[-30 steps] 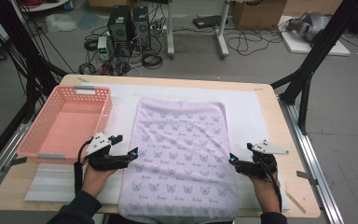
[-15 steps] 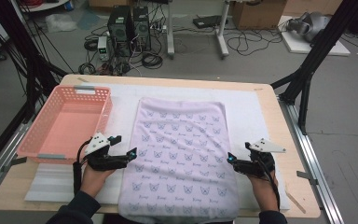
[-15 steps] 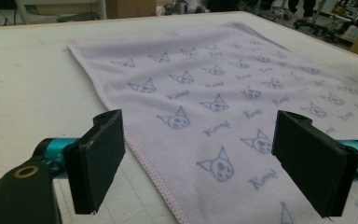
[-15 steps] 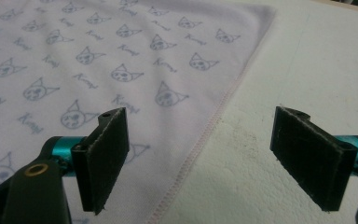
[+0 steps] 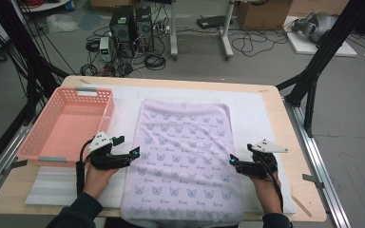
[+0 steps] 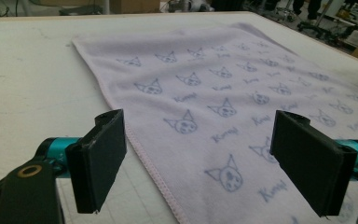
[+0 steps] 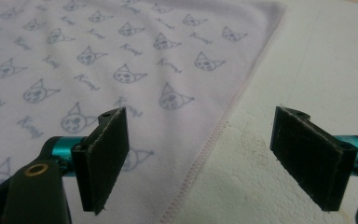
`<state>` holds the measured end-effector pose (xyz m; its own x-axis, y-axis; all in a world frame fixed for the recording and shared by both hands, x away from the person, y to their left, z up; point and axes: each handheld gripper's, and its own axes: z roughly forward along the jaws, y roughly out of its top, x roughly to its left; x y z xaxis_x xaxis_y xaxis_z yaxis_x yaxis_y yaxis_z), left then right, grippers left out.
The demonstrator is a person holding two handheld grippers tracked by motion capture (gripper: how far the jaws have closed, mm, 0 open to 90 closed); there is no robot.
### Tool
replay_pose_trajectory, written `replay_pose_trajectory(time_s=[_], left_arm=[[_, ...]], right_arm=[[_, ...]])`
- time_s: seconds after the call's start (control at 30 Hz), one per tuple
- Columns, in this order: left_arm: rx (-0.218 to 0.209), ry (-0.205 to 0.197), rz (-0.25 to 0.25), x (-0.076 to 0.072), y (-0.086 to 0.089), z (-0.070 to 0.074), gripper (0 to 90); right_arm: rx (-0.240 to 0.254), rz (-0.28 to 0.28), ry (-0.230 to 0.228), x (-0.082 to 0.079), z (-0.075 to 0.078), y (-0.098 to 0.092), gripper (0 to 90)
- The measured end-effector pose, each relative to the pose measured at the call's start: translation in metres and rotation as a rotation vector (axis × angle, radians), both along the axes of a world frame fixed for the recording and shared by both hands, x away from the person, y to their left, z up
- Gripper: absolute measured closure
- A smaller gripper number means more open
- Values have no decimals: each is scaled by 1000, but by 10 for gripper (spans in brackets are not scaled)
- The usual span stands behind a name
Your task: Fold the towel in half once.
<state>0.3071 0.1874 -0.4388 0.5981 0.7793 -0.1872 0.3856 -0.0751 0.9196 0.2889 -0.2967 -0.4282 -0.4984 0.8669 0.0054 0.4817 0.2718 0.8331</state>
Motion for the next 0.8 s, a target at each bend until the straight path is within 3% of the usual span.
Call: replay_pose_trajectory(time_s=[0.2, 0.33, 0.47, 0.63, 0.8], left_arm=[[10, 38, 32, 21, 1, 2, 184], [20, 91, 46, 41, 0, 4, 199], [40, 107, 59, 59, -2, 8, 207], [57, 111, 63, 74, -12, 9, 207], [101, 142, 92, 90, -21, 4, 221]], right_arm=[[6, 1, 41, 18, -2, 0, 183], [16, -8, 62, 37, -2, 2, 183], [17, -9, 118, 59, -3, 5, 183], [2, 2, 150, 82, -1, 12, 184], [3, -14, 173, 99, -1, 17, 186]])
